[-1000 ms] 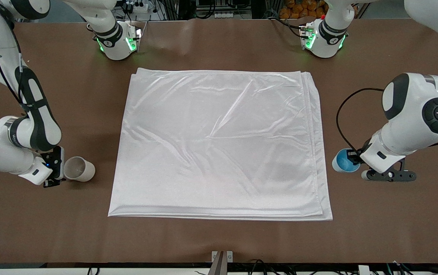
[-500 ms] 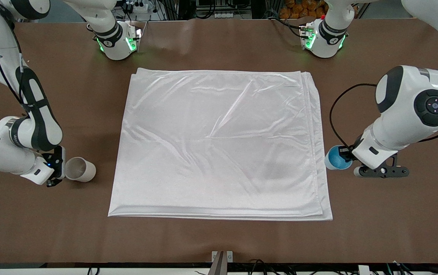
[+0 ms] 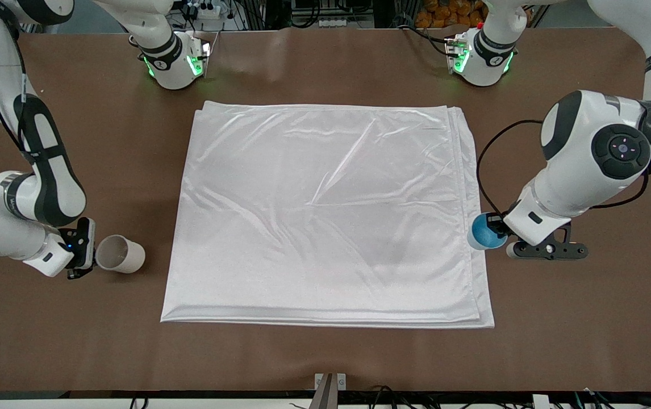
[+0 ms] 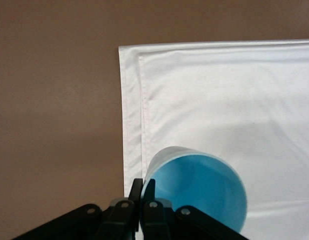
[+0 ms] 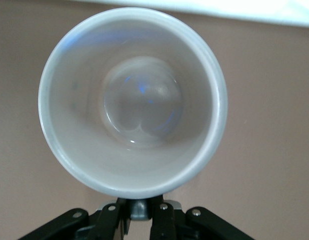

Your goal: Place blue cup into white mug on cloth

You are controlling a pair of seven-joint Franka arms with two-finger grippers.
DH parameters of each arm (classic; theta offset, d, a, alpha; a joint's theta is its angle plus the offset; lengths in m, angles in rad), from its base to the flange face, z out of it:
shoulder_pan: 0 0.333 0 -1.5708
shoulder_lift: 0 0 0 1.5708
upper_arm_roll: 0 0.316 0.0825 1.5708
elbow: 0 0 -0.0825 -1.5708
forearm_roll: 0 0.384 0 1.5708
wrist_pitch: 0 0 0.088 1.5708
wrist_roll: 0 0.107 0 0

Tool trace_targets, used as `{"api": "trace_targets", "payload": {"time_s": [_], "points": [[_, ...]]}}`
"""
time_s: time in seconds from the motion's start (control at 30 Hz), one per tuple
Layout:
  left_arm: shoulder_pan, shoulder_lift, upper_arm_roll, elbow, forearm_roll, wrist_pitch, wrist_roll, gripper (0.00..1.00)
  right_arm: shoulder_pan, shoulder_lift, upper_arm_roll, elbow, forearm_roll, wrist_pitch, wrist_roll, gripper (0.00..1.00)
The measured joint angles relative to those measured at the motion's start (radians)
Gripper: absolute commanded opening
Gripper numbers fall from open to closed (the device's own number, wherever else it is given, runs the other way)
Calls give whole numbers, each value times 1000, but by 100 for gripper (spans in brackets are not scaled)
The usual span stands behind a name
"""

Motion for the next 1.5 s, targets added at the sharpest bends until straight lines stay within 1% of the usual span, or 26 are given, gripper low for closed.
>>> {"api": "trace_targets", "payload": {"time_s": [0.2,0.33,0.57,0.97,1.37,1.5], "points": [[1,-8,1,1,0,-3,0,0,51,-39,5,1,2,-63,79,0],[1,-9,1,1,0,-3,0,0,90,-55,6,-1,2,-79,122,0],[1,-9,1,1,0,-21,0,0,161,-57,8,-5,3,-82,206,0],[-1,-17,-1,3,0,-45,0,0,342,-93,9,-39,3,-82,435,0],[-7,-24,-13,6,0,-69,0,0,503,-98,7,-49,0,-79,642,0],[-8,-29,-15,7,0,-83,0,0,548,-98,6,-52,-16,-70,723,0]]}}
